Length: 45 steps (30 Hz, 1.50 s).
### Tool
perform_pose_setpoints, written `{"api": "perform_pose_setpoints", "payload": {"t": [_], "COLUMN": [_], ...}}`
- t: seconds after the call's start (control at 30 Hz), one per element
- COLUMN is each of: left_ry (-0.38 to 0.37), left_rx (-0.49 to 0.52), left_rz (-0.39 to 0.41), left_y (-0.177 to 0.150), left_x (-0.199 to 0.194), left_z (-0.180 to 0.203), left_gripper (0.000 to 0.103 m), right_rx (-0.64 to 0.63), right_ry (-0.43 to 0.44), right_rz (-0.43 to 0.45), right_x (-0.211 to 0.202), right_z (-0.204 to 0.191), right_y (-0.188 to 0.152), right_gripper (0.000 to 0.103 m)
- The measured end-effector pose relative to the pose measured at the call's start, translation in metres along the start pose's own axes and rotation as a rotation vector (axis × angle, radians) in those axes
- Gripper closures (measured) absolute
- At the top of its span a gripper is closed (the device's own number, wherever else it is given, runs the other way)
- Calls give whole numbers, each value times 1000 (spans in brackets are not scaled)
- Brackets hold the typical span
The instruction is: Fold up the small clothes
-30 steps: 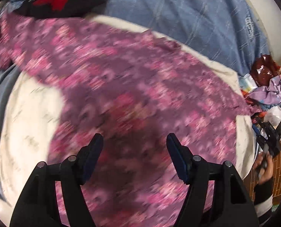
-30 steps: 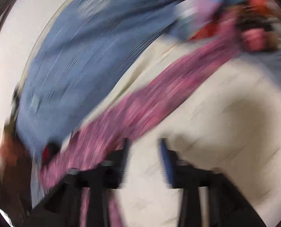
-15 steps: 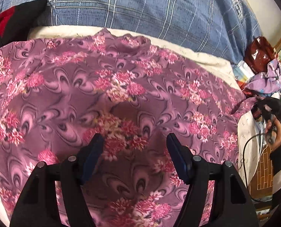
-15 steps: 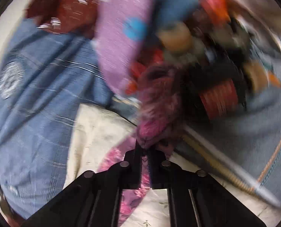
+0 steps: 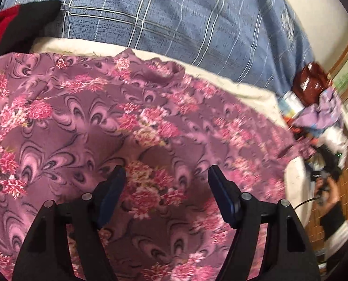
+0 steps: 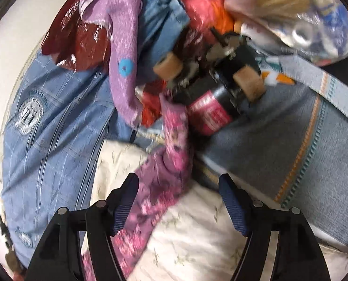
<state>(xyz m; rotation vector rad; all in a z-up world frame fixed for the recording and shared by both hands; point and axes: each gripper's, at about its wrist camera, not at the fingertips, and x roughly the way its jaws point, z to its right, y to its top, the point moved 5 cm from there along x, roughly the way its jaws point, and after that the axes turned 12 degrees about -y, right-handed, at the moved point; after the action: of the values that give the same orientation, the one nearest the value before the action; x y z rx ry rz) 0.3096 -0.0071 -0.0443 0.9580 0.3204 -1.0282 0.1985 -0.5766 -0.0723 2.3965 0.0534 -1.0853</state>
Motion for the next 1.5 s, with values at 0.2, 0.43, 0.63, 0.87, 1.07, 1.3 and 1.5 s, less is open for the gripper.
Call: {"api": "perform_pose_setpoints", "payload": {"t": [0.2,0.43,0.63,0.87,1.07,1.3,1.5], "left_ry": [41,64,56,50,55,33,8], "left_rx": [16,-71,-83,-120,-196,-304,-357], "left_rz": [34,20,40,69,123,199,179], "left_y": [8,10,12,18,25,31,27], "left_x": [-6,-3,-16,-36,-62,-94,-91], "left_z": [-7,-33,-35,-51,-79,-116,-131], "left_gripper": [31,31,31,31,31,31,31], "right_rx": [-104,-390,-585,-772,-934,-1009,-1122], "right_ry": [-108,-22,105,265,348,418,353], "right_rz": [12,203,130,-58,-212,-378,-517], "right_x": [20,-59,-78,-75,-56,-39,-33], "right_z": [-23,-96,-175,-255,-317,-347,-330], "right_y": [8,-6,-79,-216,-342,-466,-518], "right_gripper": [94,93,93,93,93,88,69]}}
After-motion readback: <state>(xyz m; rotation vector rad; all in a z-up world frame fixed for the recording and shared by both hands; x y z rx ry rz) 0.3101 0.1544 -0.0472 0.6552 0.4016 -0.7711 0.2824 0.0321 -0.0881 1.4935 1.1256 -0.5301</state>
